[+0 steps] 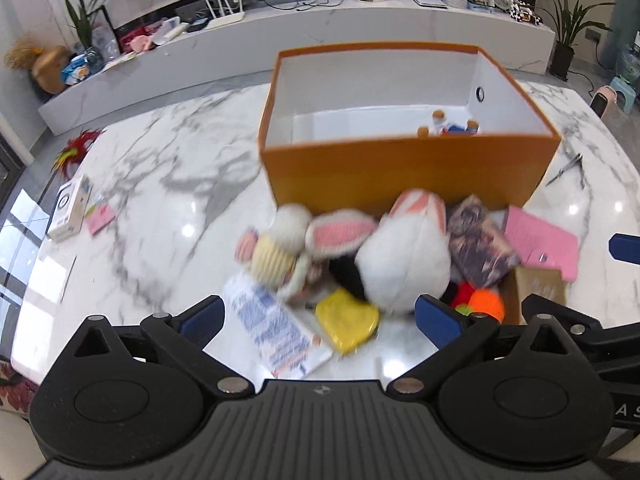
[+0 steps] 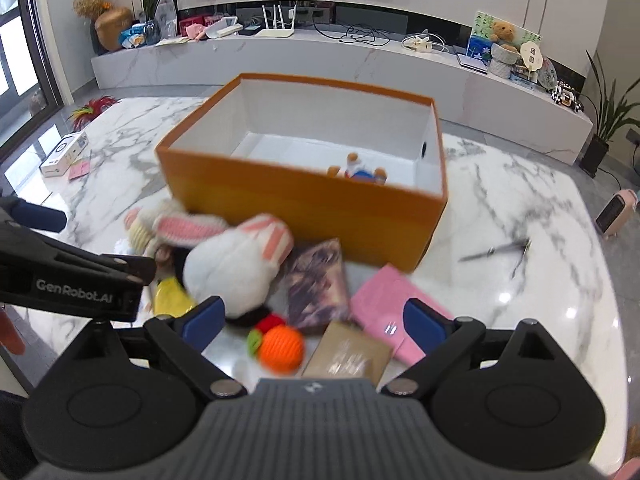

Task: Organize objects
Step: 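Withdraw both tools from the orange box back over the table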

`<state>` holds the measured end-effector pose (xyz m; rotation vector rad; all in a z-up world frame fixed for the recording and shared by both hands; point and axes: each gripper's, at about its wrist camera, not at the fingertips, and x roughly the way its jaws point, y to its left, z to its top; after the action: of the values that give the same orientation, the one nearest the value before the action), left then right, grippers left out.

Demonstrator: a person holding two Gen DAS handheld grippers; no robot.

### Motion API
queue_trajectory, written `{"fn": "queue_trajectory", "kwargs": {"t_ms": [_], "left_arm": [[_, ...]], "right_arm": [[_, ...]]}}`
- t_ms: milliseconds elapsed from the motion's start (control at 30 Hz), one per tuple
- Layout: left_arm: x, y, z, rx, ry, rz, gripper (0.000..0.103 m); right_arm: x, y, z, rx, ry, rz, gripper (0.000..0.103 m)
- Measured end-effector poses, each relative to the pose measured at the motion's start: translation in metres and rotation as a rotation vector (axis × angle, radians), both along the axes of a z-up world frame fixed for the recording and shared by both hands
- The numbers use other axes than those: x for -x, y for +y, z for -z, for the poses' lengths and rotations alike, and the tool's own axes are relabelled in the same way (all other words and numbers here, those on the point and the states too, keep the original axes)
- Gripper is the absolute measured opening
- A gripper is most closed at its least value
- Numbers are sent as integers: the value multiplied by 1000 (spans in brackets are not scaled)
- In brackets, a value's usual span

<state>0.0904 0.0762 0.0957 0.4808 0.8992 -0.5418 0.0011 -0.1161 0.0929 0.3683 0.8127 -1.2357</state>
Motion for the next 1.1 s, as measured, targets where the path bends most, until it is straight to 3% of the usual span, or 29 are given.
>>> {"fn": "queue_trajectory", "kwargs": {"t_ms": [467, 800, 967, 1100], "left_arm": [[30, 47, 34, 86, 0, -21, 103], [34, 46, 50, 137, -9, 14, 103], [35, 49, 64, 159, -60, 49, 103], [33, 56, 83, 186, -29, 60, 103]], "right_arm": [[-14, 56, 35, 51, 12, -43, 97], [-4, 59, 54, 72, -21, -48, 98], [9, 55, 69, 121, -57, -43, 98], [24, 47, 84, 135, -87, -17, 98]]}}
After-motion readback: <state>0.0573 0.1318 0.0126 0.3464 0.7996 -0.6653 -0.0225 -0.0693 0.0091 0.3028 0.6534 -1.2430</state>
